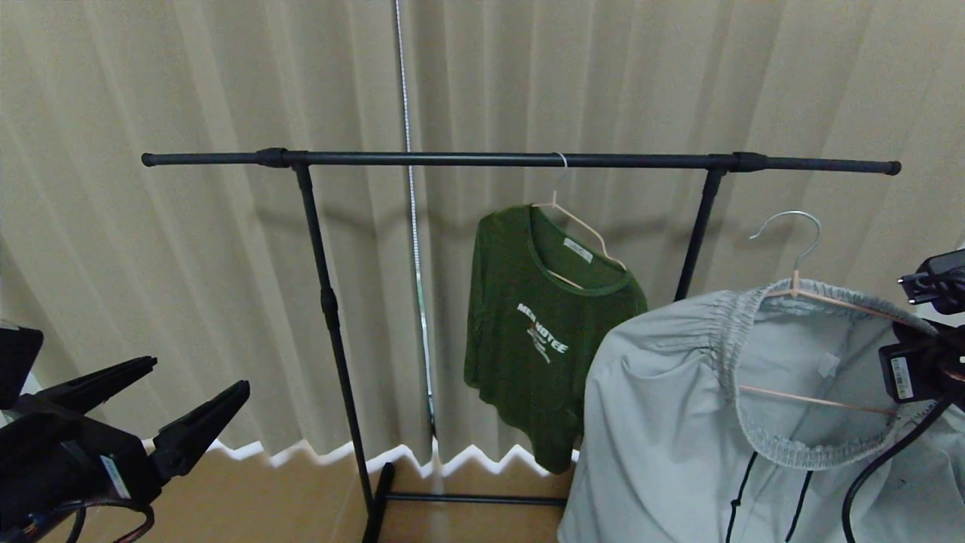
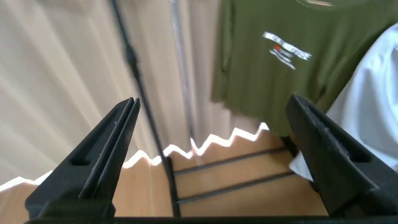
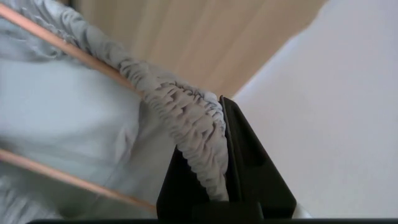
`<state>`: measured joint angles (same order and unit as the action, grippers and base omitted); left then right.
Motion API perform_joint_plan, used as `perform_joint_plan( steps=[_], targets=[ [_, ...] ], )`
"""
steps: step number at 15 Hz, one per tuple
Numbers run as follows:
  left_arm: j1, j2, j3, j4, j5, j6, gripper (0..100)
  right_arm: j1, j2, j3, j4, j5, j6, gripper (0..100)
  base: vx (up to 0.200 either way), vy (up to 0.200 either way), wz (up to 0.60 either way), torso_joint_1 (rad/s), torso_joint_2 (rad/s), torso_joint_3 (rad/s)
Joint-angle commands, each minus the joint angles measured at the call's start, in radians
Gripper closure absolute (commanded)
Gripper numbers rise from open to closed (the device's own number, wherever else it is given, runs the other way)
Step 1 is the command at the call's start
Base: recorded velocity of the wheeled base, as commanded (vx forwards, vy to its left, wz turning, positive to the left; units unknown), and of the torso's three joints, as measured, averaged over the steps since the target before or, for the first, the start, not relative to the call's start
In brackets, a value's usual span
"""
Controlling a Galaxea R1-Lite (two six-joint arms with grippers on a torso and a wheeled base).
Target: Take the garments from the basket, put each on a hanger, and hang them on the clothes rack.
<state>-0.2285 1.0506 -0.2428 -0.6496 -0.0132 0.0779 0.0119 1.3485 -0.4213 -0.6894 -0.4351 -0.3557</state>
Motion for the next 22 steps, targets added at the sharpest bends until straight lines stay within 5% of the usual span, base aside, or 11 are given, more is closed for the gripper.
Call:
perform_joint_plan(
  steps=[1, 4, 15, 22],
  targets=[
    [0.0, 0.003, 0.0, -0.001, 0.001, 0.0, 0, 0.0, 0.001, -0.001, 0.001, -0.001, 0.0, 100, 0.0, 0.2, 0.0, -0.007, 0.0, 0.012],
    [0.0, 0.006, 0.003, -0.001, -0.001, 0.0, 0, 0.0, 0.004, -0.004, 0.001, 0.001, -0.002, 100, 0.0, 0.2, 0.0, 0.001, 0.0, 0.005],
    [-0.003, 0.005, 0.011, 0.001, -0.001, 0.01, 0, 0.114, 0.047, -0.077, 0.027, -0.02, -0.003, 100, 0.0, 0.0, 0.0, 0.0, 0.0, 0.0],
    [-0.005, 0.002, 0.013, 0.001, -0.001, 0.019, 0, 0.232, 0.195, -0.326, 0.039, -0.189, -0.003, 100, 0.0, 0.0, 0.0, 0.0, 0.0, 0.0]
  ],
)
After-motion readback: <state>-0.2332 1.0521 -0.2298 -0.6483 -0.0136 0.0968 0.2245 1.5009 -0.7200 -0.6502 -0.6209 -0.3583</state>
